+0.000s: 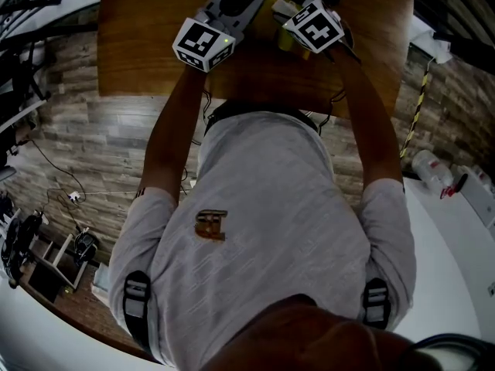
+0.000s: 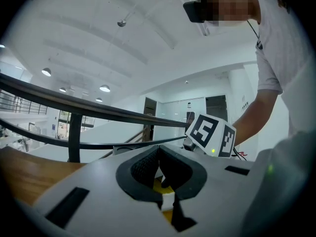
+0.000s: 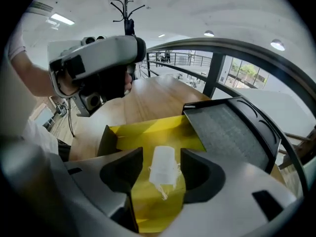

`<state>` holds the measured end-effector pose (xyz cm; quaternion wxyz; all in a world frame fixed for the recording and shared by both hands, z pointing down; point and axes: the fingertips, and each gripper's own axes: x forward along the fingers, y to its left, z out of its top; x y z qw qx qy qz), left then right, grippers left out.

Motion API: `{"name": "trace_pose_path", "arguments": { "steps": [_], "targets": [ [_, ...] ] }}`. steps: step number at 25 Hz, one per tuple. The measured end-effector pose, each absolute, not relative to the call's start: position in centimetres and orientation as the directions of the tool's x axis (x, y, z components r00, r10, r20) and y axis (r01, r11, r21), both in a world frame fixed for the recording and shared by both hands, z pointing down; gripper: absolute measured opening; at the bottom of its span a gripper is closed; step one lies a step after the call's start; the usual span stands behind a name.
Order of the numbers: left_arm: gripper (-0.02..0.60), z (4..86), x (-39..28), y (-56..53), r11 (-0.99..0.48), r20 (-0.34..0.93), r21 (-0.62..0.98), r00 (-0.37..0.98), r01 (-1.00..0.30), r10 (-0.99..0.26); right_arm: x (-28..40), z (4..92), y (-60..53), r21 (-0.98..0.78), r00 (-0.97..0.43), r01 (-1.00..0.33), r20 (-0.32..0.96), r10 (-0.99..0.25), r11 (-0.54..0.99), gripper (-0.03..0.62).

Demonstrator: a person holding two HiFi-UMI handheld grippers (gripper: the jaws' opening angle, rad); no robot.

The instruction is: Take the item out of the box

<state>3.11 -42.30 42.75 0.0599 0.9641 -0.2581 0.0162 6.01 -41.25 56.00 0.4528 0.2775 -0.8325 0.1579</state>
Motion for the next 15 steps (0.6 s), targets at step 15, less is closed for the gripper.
{"name": "trace_pose_path", "arguments": {
  "steps": [15],
  "targets": [
    [0.020, 44.5, 1.5, -44.2, -0.858, 0.084, 0.133, 0.868, -0.496, -0.489, 5.8, 61.1, -43.0, -0.059, -0.363, -0.606, 0.908, -0.210, 0.794, 0.225]
  ]
}}
